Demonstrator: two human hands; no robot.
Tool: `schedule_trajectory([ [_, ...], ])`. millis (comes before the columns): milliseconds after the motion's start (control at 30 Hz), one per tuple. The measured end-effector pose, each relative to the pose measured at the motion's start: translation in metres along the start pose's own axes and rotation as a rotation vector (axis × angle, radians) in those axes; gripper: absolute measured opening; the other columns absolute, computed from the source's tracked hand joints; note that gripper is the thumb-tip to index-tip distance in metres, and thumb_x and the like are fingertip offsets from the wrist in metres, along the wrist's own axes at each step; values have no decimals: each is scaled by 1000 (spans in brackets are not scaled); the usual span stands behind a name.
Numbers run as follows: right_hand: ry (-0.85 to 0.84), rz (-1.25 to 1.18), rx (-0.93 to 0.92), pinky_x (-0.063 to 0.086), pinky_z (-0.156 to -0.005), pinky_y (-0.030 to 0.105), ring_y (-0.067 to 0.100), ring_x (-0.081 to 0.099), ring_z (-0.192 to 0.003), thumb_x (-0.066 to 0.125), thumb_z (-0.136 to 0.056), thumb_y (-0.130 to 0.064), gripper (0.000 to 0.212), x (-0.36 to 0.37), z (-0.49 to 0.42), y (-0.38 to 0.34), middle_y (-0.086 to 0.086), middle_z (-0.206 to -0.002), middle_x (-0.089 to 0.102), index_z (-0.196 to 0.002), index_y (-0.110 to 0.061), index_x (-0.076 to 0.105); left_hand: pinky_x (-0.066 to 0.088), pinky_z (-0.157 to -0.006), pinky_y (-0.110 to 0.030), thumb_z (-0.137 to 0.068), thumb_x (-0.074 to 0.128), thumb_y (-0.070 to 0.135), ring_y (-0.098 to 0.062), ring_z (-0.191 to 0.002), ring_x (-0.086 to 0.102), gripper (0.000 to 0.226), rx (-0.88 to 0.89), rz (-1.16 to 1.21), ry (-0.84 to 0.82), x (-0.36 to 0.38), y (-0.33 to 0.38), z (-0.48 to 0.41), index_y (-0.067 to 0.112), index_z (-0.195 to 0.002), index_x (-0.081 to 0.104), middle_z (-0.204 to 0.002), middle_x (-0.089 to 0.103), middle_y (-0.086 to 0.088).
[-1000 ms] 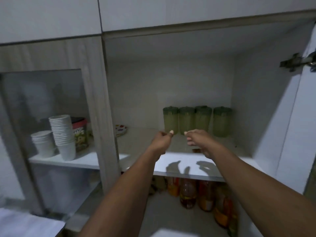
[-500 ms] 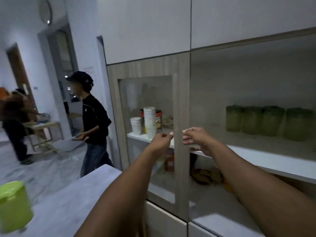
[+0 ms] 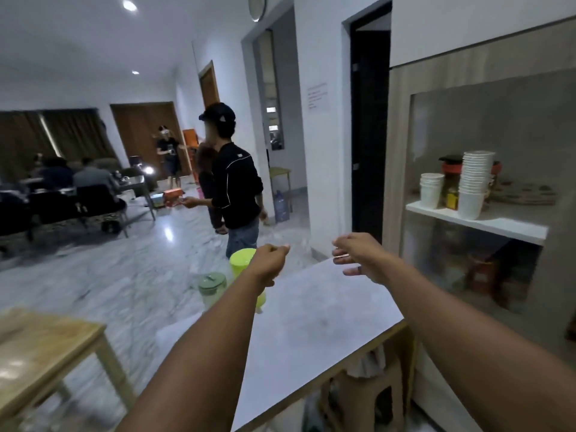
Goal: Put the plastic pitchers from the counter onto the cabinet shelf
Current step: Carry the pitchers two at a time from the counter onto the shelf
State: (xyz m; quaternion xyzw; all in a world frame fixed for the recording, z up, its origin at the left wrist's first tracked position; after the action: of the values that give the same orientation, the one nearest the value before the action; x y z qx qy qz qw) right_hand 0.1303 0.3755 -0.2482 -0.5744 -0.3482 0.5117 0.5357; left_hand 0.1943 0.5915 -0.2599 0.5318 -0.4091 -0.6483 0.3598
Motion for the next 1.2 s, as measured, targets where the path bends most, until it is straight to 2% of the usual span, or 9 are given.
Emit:
schedule_trajectory([
  [133,-94,36,51,52,-79,39,23,67,-97,60,-93,-31,28,84,-26,11,8,-103,66,-112,-12,64,41,-73,-35,-98,51,50,-28,-86,49,44,-120,44,88,-74,-69,-21,11,-117,59,-108,56,-11],
  [267,-160,66,105,49,-77,37,20,63,-90,61,-92,-34,25,145,-66,29,5,-99,65,-108,-15,63,36,-72,-36,-96,52,47,-24,-71,44,31,-198,71,166,-114,-123,-42,16,-97,55,-89,45,-11],
  [333,-191,70,133,49,-77,38,20,61,-89,62,-91,-36,23,172,-92,41,6,-100,64,-104,-17,63,44,-77,-35,-95,53,48,-29,-86,57,40,-247,79,200,-128,-151,-60,12,-112,60,-97,53,-9],
  [433,-226,82,175,47,-76,38,20,58,-87,63,-90,-38,25,212,-141,62,6,-99,62,-104,-16,64,45,-86,-36,-100,51,41,-29,-103,54,42,-300,56,224,-144,-184,-91,14,-131,56,-119,55,-8],
  [667,-295,100,293,44,-86,43,27,51,-112,60,-91,-50,57,279,-265,113,6,-124,53,-132,-12,53,43,-101,-38,-101,45,47,-37,-128,52,62,-517,35,300,-153,-271,-188,0,-140,50,-144,53,-18],
  [767,-302,99,322,45,-94,46,28,50,-116,60,-89,-56,64,293,-308,126,6,-126,51,-135,-12,51,44,-107,-42,-99,44,50,-36,-127,54,63,-574,41,291,-135,-295,-222,1,-137,53,-142,55,-18],
  [1000,-321,68,373,45,-103,54,34,56,-122,61,-87,-59,55,320,-363,159,16,-127,64,-112,-10,67,49,-101,-42,-95,49,53,-37,-116,61,60,-656,124,373,-112,-339,-275,6,-131,62,-129,64,-17],
  [1133,-355,23,340,48,-80,39,26,60,-92,55,-93,-53,42,330,-374,164,11,-98,76,-84,-14,68,56,-81,-36,-98,52,41,-33,-93,65,41,-668,183,427,-112,-354,-287,7,-114,70,-116,68,-19],
  [1200,-358,6,342,47,-78,38,23,60,-90,55,-93,-51,40,330,-376,163,6,-88,75,-79,-15,66,54,-73,-34,-98,52,36,-30,-82,61,37,-660,218,436,-112,-352,-289,5,-106,71,-108,69,-20],
])
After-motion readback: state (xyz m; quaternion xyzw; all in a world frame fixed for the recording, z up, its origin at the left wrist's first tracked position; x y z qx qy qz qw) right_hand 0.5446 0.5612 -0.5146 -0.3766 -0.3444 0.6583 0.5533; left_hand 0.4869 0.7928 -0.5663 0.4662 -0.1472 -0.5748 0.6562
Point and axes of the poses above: each hand's wrist, its own z-axis away from the middle knuckle, its own x-axis out of the palm, y = z × x, the point moved 9 cm from there along -z, towards the middle knuckle
